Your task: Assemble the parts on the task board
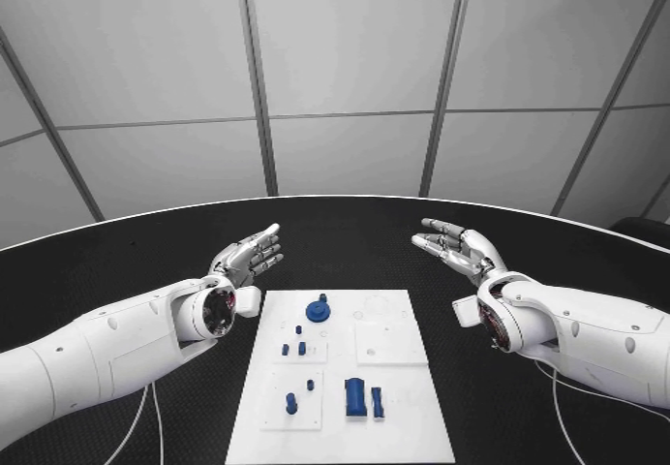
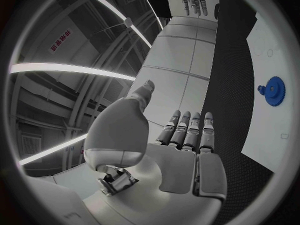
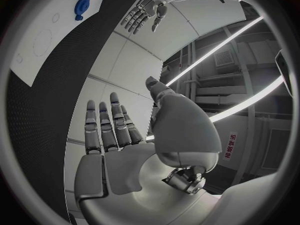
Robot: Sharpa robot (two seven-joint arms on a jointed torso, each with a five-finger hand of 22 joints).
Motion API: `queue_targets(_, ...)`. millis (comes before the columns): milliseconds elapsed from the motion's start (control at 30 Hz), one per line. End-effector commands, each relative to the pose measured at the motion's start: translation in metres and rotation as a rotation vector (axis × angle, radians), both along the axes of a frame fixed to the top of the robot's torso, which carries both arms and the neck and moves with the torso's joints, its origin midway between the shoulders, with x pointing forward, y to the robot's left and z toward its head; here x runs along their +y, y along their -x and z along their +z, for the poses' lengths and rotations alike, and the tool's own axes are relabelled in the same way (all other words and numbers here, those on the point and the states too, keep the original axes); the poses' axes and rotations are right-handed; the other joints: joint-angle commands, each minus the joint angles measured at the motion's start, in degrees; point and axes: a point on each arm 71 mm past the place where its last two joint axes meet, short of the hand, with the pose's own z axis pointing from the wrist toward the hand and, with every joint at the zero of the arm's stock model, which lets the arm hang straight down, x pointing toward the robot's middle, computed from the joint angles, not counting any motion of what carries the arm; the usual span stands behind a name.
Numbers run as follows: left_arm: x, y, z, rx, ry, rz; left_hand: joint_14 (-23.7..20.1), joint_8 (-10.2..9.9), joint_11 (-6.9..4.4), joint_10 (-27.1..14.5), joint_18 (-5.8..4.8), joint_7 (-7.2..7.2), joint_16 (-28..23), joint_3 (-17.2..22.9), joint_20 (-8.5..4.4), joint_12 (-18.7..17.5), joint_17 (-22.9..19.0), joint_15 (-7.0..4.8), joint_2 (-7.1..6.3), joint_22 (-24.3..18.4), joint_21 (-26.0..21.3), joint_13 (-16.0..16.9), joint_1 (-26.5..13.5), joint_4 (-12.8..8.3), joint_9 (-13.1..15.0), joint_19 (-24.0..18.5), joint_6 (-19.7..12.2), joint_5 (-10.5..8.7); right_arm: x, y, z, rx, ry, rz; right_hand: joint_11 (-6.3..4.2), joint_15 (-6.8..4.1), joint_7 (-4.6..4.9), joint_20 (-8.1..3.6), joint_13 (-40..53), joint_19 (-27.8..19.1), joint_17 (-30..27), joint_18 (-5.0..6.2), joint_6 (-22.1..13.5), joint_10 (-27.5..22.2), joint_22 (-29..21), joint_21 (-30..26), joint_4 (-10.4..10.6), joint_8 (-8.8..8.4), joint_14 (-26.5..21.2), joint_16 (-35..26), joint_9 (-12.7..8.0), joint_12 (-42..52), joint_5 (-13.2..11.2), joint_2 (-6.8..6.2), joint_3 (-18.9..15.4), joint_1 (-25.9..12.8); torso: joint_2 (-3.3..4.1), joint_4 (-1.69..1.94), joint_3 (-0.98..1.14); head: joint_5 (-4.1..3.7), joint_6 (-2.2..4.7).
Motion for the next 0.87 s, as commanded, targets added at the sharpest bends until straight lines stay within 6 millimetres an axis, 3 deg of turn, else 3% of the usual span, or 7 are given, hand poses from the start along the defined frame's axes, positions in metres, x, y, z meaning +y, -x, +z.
queue_targets(33, -0.002, 0.004, -0.001, -0.003, -0.014, 0.008, -18.5, -3.0, -5.88, -24.8, -3.5, -4.72, -8.6, -14.4, -8.32, -2.4, -1.9, -5.8, 4.94, -5.7, -2.3, -1.8, -20.8, -3.2, -8.2, -20.3, -24.4, -1.6, 0.008, 0.005, -0.002, 0.008, -0.029, -0.012, -5.01, -4.14, -5.11, -7.31, -3.0, -27.8, -10.6, -5.27, -25.9, -45.7, -9.7, -1.8, -3.4, -2.91, -28.7, -4.1, -13.1, -1.9, -7.1, 5.81, -15.0, -19.2, -0.45, 0.98, 0.51, 0.8, -0.32)
queue_targets(67, -0.004, 0.005, -0.001, -0.005, -0.021, 0.012, -18.5, -3.0, -5.88, -24.8, -3.5, -4.72, -8.6, -14.4, -8.32, -2.4, -1.9, -5.8, 4.94, -5.7, -2.3, -1.8, -22.1, -3.2, -8.2, -20.3, -24.4, -1.6, 0.011, 0.007, -0.003, 0.012, -0.043, -0.018, -5.01, -4.14, -5.11, -7.31, -3.0, -27.8, -10.6, -5.27, -25.9, -45.7, -9.7, -1.8, -3.4, -2.91, -28.7, -4.1, -13.1, -1.9, -7.1, 5.81, -15.0, -21.1, -0.55, 1.18, 0.61, 0.98, -0.38)
queue_targets(100, -0.006, 0.009, -0.002, -0.009, -0.033, 0.019, -18.5, -3.0, -5.88, -24.8, -3.5, -4.72, -8.6, -14.4, -8.32, -2.4, -1.9, -5.8, 4.94, -5.7, -2.3, -1.8, -24.6, -3.2, -8.2, -20.3, -24.4, -1.6, 0.017, 0.011, -0.004, 0.02, -0.067, -0.03, -5.01, -4.14, -5.11, -7.31, -3.0, -27.8, -10.6, -5.27, -25.9, -45.7, -9.7, -1.8, -3.4, -2.91, -28.7, -4.1, -13.1, -1.9, -7.1, 5.81, -15.0, -62.6, -0.64, 1.37, 0.71, 1.15, -0.44)
queue_targets(133, -0.007, 0.011, -0.002, -0.013, -0.042, 0.024, -18.5, -3.0, -5.88, -24.8, -3.5, -4.72, -8.6, -14.4, -8.32, -2.4, -1.9, -5.8, 4.94, -5.7, -2.3, -1.8, -65.6, -3.2, -8.2, -20.3, -24.4, -1.6, 0.022, 0.015, -0.005, 0.027, -0.085, -0.039, -5.01, -4.14, -5.11, -7.31, -3.0, -27.8, -10.6, -5.27, -25.9, -45.7, -9.7, -1.8, -3.4, -2.91, -28.7, -4.1, -13.1, -1.9, -7.1, 5.81, -15.0, -62.6, -0.67, 1.42, 0.74, 1.19, -0.45)
queue_targets(433, -0.027, 0.048, 0.0, -0.087, -0.169, 0.1, -18.5, -3.0, -5.88, -24.8, -3.5, -4.72, -8.6, -14.4, -8.32, -2.4, -1.9, -5.8, 4.94, -5.7, -2.3, -1.8, -65.6, -3.2, -8.2, -20.3, -24.4, -1.6, 0.063, 0.049, -0.013, 0.116, -0.235, -0.124, -5.01, -4.14, -5.11, -7.31, -3.0, -27.8, -10.6, -5.27, -25.9, -45.7, -9.7, -1.8, -3.4, -2.91, -28.7, -4.1, -13.1, -1.9, -7.1, 5.81, -15.0, -62.6, -0.67, 1.42, 0.74, 1.2, -0.45)
queue_targets(633, -0.037, 0.071, 0.008, -0.153, -0.237, 0.148, -18.5, -3.0, -5.88, -24.8, -3.5, -4.72, -8.6, -14.4, -8.32, -2.4, -1.9, -5.8, 4.94, -5.7, -2.3, -1.8, -65.6, -3.2, -8.2, -20.3, -24.4, -1.6, 0.068, 0.055, -0.013, 0.133, -0.254, -0.136, -5.01, -4.14, -5.11, -7.31, -3.0, -27.8, -10.6, -5.27, -25.9, -45.7, -9.7, -1.8, -3.4, -2.91, -28.7, -4.1, -13.1, -1.9, -7.1, 5.81, -15.0, -62.6, -0.67, 1.42, 0.74, 1.2, -0.45)
queue_targets(867, -0.042, 0.083, 0.014, -0.192, -0.269, 0.174, -18.5, -3.0, -5.88, -24.8, -3.5, -4.72, -8.6, -14.4, -8.32, -2.4, -1.9, -5.8, 4.94, -5.7, -2.3, -1.8, -65.6, -3.2, -8.2, -20.3, -24.4, -1.6, 0.068, 0.055, -0.013, 0.133, -0.254, -0.136, -5.01, -4.14, -5.11, -7.31, -3.0, -27.8, -10.6, -5.27, -25.9, -45.7, -9.7, -1.8, -3.4, -2.91, -28.7, -4.1, -13.1, -1.9, -7.1, 5.81, -15.0, -62.6, -0.67, 1.42, 0.74, 1.2, -0.45)
